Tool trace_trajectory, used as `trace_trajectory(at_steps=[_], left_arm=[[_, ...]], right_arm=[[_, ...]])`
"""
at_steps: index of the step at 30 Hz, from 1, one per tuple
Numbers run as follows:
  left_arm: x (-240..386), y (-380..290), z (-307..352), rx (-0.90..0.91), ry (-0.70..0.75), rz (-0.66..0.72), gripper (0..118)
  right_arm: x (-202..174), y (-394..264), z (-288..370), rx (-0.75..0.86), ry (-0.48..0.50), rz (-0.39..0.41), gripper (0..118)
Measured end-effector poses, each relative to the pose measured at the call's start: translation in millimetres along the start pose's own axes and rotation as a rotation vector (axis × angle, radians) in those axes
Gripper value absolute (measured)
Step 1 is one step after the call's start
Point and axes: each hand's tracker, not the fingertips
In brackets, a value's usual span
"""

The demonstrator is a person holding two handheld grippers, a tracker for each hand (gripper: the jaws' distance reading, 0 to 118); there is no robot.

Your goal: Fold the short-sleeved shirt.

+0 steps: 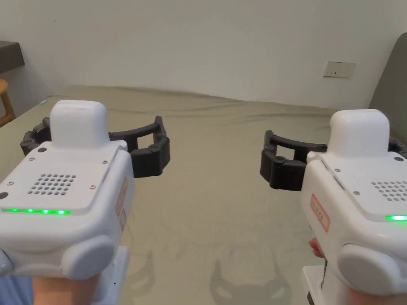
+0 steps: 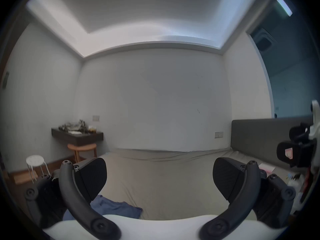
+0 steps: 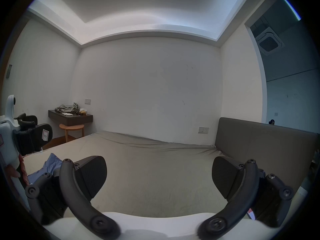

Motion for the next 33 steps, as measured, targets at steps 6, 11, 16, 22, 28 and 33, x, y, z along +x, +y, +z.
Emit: trace_trajectory(at_steps=[6, 11, 16, 22, 28, 33], left_arm=[[13.2, -3.0, 6.4, 0.031, 0.014, -0.087, 118], [15.1, -1.4, 3.6, 0.003, 0.012, -0.115, 118], [20.8, 0.3, 2.2, -0.014, -0.007, -0.101, 118], [29.0, -2.7, -4.0, -0.044, -0.044, -0.106, 96], [38.9, -11.1, -15.1, -0.079, -0.063, -0.117, 1], [45.0, -17.6, -25.9, -0.092, -0.068, -0.133, 0]], right_arm=[[-3.1, -0.1, 4.1, 0.055, -0.018, 0.045, 118], [-1.2, 0.5, 7.2, 0.066, -0.025, 0.038, 118], [0.2, -3.2, 4.3, 0.031, -0.018, 0.035, 118], [7.5, -6.6, 2.7, 0.002, 0.015, 0.003, 118], [8.6, -11.7, -4.8, -0.008, -0.017, 0.046, 1], [6.3, -20.7, -13.8, -0.019, 0.02, 0.023, 1]])
